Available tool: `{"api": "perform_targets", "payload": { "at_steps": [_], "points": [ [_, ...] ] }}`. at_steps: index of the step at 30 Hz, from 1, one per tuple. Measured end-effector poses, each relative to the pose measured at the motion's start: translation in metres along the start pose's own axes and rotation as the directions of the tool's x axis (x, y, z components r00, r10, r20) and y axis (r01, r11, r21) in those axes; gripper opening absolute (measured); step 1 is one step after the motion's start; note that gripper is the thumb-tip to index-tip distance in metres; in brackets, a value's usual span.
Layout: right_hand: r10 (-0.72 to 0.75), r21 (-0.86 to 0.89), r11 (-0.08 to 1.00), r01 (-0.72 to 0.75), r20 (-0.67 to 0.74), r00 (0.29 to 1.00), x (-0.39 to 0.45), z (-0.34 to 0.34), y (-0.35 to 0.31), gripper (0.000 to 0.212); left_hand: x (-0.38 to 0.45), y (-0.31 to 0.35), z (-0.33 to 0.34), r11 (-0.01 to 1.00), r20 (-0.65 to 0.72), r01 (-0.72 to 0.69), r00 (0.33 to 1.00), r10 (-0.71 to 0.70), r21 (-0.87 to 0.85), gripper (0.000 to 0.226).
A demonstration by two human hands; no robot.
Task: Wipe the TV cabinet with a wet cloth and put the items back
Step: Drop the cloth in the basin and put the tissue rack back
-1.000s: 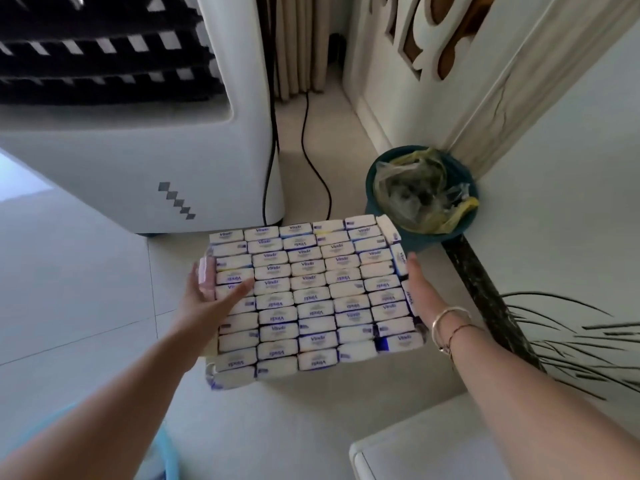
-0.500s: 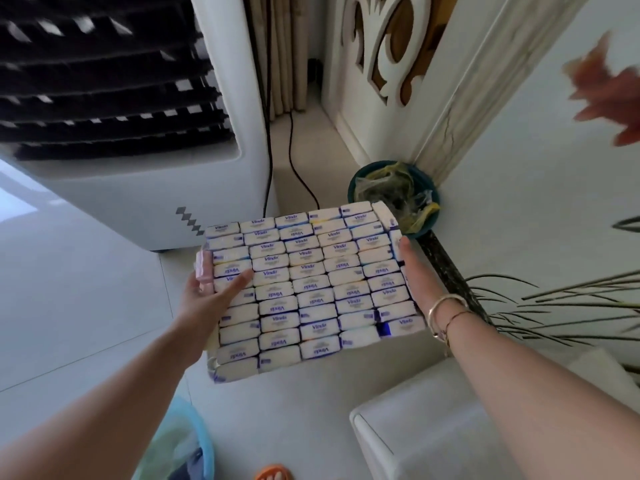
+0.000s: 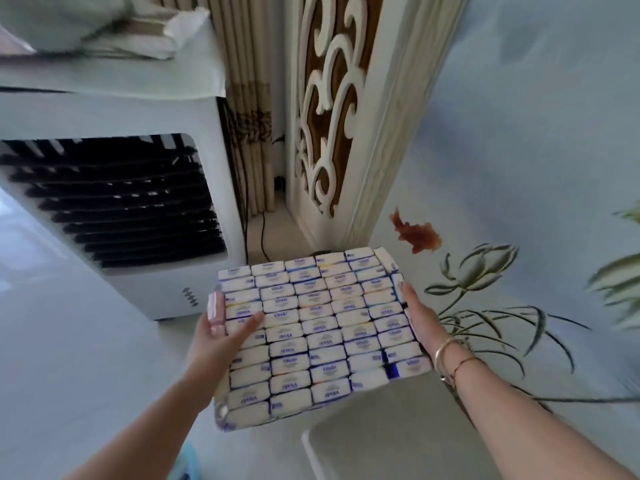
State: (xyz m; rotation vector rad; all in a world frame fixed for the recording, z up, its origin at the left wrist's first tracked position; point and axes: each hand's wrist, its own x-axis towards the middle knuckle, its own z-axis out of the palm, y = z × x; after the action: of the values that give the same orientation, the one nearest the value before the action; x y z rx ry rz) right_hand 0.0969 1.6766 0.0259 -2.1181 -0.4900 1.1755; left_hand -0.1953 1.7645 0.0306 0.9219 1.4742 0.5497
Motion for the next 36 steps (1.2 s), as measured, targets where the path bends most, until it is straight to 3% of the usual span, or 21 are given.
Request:
{"api": "perform_targets", "payload": {
  "at_steps": [4,8,12,17,24,31,36],
  "points": [
    [0.001,-0.050,0.999,-0.002,-0.017,1.000,-0.042,-0.046,0.025,0.070,-0.059,-0.021,0.028,0.999,0.023,-0.025,0.999,0.025,-0.038,0.095],
    [0.014,-0.083,0.996,-0.012,0.027,1.000,-0.068,-0.077,0.058,0.067,-0.110,-0.059,0.054,0.997,0.010,-0.021,1.000,0.022,-0.076,0.081],
    [0.072,-0.139,0.988,-0.070,0.009,0.997,-0.087,-0.101,0.087,0.073,-0.145,-0.101,0.078,0.982,0.000,0.081,0.997,-0.082,-0.169,0.075],
    [0.061,-0.164,0.984,-0.067,-0.043,0.997,-0.099,-0.134,0.116,0.062,-0.169,-0.123,0.110,0.980,0.022,0.068,0.998,-0.065,-0.185,0.085],
    [0.091,-0.246,0.961,-0.124,-0.140,0.986,-0.087,-0.167,0.129,0.070,-0.192,-0.142,0.157,0.987,-0.018,0.066,0.997,-0.069,-0.150,0.093],
    [-0.040,-0.476,0.875,-0.087,-0.249,0.968,-0.080,-0.169,0.136,0.073,-0.191,-0.142,0.171,0.990,-0.074,0.078,0.993,-0.087,-0.121,0.092],
    [-0.149,-0.627,0.775,-0.078,-0.302,0.942,-0.091,-0.166,0.128,0.059,-0.198,-0.130,0.164,0.995,-0.071,0.087,0.993,-0.091,-0.051,0.090]
  ]
}}
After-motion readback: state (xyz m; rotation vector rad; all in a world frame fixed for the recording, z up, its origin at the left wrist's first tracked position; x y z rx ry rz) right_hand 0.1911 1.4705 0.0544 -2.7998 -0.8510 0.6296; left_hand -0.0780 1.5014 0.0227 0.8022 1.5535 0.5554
